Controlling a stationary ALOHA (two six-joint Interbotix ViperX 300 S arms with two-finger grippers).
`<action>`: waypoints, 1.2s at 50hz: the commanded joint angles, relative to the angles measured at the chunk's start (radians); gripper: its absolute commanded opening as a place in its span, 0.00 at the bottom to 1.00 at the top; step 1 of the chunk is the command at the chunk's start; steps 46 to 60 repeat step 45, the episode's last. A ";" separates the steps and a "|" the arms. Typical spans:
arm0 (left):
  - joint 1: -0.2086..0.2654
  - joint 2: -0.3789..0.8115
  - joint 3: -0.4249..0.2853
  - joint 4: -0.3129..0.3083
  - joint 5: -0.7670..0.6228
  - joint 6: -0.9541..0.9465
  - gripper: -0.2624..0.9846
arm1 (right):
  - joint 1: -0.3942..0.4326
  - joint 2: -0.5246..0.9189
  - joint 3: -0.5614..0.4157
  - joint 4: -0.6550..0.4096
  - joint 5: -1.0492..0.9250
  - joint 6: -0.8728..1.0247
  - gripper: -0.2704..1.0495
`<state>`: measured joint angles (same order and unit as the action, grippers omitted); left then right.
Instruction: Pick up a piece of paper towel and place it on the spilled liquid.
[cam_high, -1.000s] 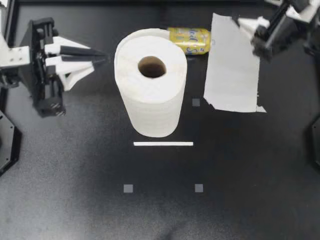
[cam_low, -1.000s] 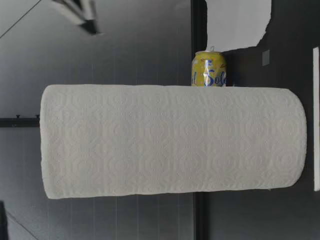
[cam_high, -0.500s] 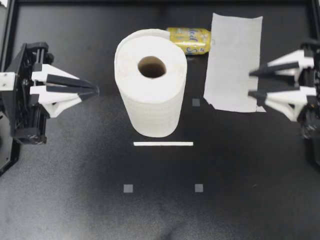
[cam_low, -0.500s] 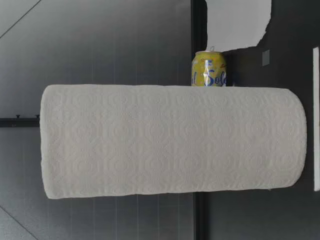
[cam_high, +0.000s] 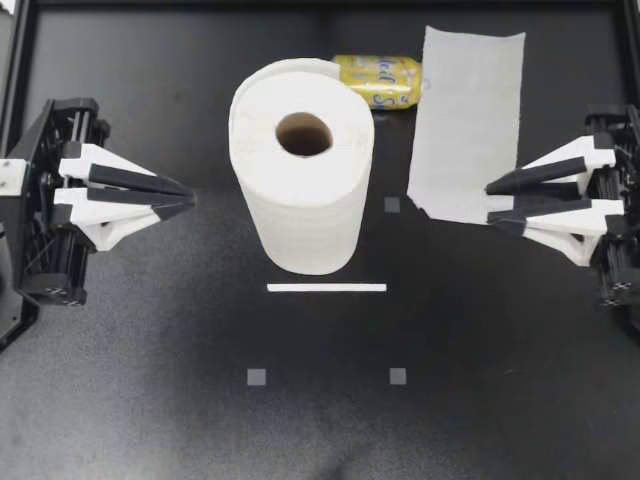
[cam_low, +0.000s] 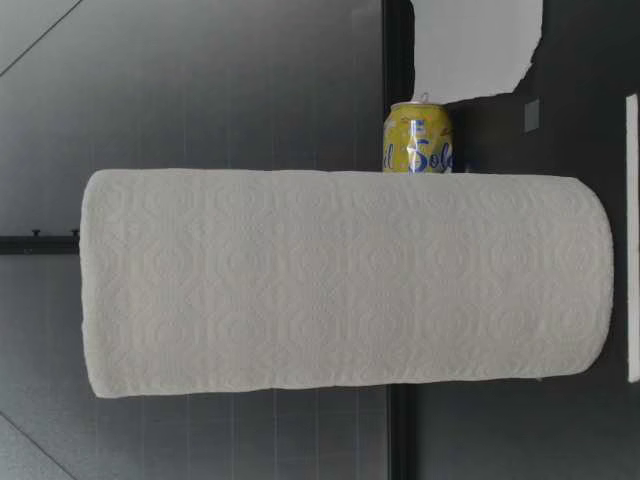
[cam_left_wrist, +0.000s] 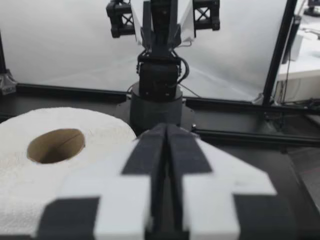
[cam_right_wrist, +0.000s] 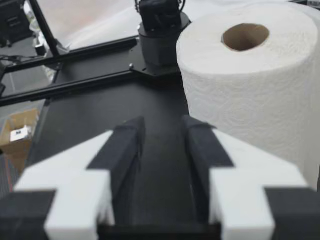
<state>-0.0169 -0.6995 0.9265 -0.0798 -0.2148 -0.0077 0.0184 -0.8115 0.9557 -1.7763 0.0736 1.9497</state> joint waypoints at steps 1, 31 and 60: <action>-0.003 0.000 -0.009 -0.002 -0.014 0.002 0.30 | 0.006 0.000 -0.026 0.002 0.003 0.002 0.51; -0.003 0.009 -0.005 -0.002 -0.018 -0.002 0.30 | 0.006 -0.009 -0.032 0.000 0.005 0.002 0.51; -0.003 0.009 -0.003 -0.002 -0.025 0.002 0.30 | 0.006 -0.002 -0.041 0.000 0.006 0.002 0.51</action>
